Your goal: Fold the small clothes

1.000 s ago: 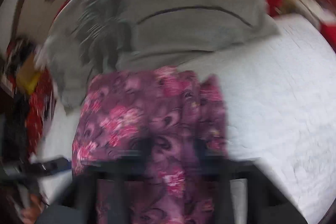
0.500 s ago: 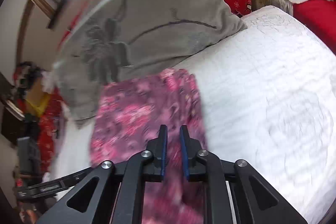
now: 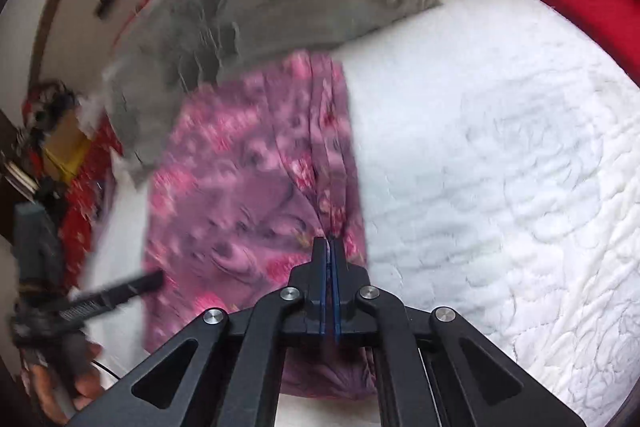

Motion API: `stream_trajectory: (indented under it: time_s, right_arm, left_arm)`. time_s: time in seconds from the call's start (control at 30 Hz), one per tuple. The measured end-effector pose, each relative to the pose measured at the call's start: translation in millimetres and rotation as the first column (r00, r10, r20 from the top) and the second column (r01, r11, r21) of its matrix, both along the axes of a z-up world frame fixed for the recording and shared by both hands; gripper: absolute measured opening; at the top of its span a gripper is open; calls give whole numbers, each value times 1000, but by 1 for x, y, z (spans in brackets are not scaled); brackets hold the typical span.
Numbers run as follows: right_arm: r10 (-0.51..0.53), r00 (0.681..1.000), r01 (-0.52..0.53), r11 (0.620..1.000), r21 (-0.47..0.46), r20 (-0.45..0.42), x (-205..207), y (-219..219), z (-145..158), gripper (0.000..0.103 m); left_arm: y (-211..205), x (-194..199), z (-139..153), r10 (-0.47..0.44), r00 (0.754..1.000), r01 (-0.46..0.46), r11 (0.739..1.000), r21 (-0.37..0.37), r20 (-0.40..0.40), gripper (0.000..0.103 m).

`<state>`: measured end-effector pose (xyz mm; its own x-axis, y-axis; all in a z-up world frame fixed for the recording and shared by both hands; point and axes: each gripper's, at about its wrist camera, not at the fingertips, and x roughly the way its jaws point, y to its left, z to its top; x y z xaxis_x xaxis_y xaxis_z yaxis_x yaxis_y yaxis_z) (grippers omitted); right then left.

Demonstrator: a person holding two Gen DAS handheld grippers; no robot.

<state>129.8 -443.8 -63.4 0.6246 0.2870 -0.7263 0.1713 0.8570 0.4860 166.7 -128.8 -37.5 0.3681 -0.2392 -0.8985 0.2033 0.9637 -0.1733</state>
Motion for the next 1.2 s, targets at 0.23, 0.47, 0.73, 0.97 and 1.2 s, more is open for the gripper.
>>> stream_trajectory:
  time_s: [0.23, 0.47, 0.73, 0.97, 1.2]
  right_arm:
    - [-22, 991, 26, 999, -30, 130, 3, 4, 39, 14]
    - [79, 997, -78, 988, -136, 2, 27, 27, 8, 27]
    - [-69, 997, 70, 997, -22, 25, 104, -13, 36, 54]
    - [-9, 1000, 10, 992, -128, 10, 148, 4, 27, 8]
    - [-56, 998, 52, 989, -136, -27, 147, -9, 7, 12]
  left_arm:
    - [-1, 9, 15, 38, 999, -36, 997, -61, 23, 61]
    - [4, 31, 3, 1, 999, -6, 994, -106, -48, 61]
    - [11, 108, 27, 73, 994, -90, 971, -223, -85, 62]
    - [-2, 143, 3, 64, 988, -97, 963, -251, -137, 62]
    - [-16, 146, 1, 33, 995, -52, 977, -205, -98, 73]
